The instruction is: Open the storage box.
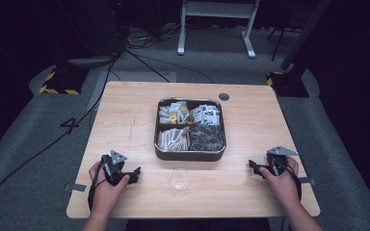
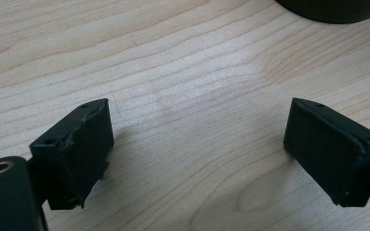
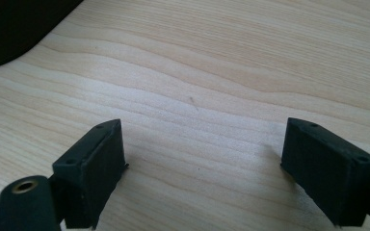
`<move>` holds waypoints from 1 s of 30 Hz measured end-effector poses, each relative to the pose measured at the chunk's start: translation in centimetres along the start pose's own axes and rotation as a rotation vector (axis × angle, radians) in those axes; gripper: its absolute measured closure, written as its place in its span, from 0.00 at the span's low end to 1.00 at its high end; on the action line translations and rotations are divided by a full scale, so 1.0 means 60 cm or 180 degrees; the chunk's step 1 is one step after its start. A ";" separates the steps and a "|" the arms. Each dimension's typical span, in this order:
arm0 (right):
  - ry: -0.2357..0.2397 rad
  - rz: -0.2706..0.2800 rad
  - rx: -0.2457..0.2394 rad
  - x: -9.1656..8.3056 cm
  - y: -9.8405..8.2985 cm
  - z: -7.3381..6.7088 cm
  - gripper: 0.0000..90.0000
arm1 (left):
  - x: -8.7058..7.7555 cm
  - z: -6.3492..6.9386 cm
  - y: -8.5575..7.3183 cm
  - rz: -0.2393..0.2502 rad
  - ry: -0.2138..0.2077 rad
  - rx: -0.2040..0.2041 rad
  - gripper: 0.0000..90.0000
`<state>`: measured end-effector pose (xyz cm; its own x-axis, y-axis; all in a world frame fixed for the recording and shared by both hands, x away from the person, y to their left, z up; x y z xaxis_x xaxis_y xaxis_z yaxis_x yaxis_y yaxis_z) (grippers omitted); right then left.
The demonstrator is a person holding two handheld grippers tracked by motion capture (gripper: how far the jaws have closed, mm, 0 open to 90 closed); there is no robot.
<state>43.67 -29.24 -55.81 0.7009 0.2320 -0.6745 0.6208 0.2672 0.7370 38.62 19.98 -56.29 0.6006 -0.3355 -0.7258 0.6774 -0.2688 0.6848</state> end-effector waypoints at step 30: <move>0.0063 0.0000 -0.0056 -0.005 -0.004 -0.007 0.17 | 0.008 0.002 0.008 -0.0021 -0.0097 0.0102 0.10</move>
<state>43.18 -28.98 -55.81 0.6936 0.2505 -0.6754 0.6145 0.2835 0.7362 39.16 19.58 -56.30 0.5825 -0.3608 -0.7284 0.6672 -0.2997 0.6820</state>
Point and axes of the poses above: each handheld gripper's, and its own axes: x roughly forward along the jaws, y roughly out of its top, z roughly to its right, the point moved 8 cm from there along x, roughly forward along the jaws, and after that the axes turned 3 degrees about -y, right-handed, at the moved point
